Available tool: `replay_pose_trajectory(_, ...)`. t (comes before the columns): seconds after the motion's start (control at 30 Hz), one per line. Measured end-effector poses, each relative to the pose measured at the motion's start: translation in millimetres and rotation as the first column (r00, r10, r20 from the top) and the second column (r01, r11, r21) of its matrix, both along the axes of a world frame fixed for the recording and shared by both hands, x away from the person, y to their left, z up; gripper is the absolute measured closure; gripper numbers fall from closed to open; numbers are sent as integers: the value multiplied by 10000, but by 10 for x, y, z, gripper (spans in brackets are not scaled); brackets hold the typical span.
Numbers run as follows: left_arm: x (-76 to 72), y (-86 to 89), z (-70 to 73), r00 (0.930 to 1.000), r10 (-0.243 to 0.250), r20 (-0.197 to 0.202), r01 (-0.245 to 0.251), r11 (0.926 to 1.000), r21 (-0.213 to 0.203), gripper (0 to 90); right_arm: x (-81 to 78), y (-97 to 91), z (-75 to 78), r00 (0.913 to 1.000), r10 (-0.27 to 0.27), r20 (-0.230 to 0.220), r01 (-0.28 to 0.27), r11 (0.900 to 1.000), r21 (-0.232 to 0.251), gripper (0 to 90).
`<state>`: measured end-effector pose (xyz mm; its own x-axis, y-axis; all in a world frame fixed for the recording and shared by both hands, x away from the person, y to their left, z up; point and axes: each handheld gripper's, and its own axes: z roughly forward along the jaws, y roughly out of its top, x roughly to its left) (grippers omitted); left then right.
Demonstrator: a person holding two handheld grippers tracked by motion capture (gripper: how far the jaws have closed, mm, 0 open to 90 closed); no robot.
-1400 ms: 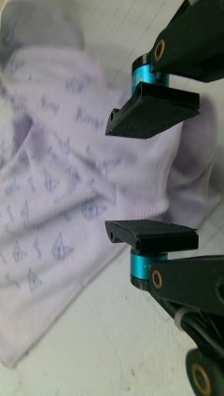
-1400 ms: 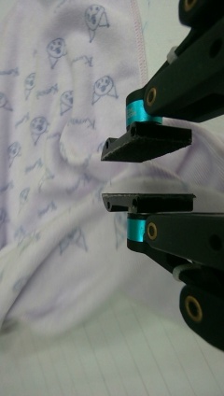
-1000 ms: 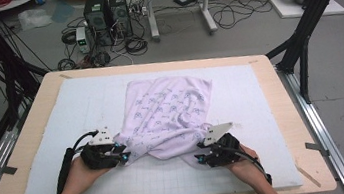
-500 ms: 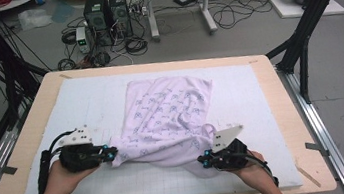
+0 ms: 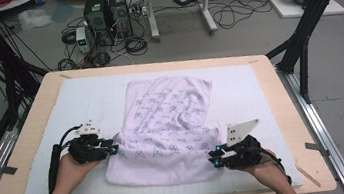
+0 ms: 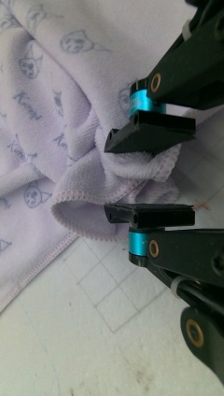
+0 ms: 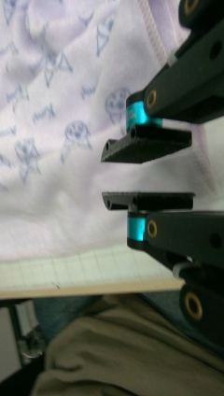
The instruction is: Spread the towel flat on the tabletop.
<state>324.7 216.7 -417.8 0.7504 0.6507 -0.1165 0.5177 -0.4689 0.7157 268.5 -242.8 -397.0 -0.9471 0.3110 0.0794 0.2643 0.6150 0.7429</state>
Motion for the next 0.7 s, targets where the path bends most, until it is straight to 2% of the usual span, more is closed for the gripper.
replay_pose_trajectory(0.03,-13,-1,16,9998,-37,178,36,10000,41,626,20,-9,-8,9999,-98,130,97,9999,83,724)
replay_pose_trajectory(0.13,-107,21,101,9983,-149,558,149,9999,-4,564,56,24,-11,9999,-87,98,85,9998,194,691)
replay_pose_trajectory(0.27,-303,61,204,9942,-521,936,540,9984,-180,535,75,162,-49,9997,63,244,-62,10000,-60,636)
replay_pose_trajectory(0.4,-475,96,243,9901,-688,1221,702,9975,-69,529,52,298,-144,9988,401,280,-393,9989,-273,624)
replay_pose_trajectory(0.47,-537,131,264,9888,-698,1321,728,9972,-176,528,25,369,-207,9973,654,322,-636,9965,-543,617)
replay_pose_trajectory(0.57,-612,132,275,9859,-980,1359,1031,9942,-309,546,4,445,-297,9966,775,275,-748,9934,-873,617)
replay_pose_trajectory(0.63,-652,82,251,9796,-1499,1335,1543,9878,-230,607,18,468,-335,9964,790,323,-753,9919,-1021,616)
replay_pose_trajectory(0.7,-660,15,196,9755,-1800,1266,1820,9833,-41,630,38,470,-363,9967,758,285,-724,9915,-1079,617)
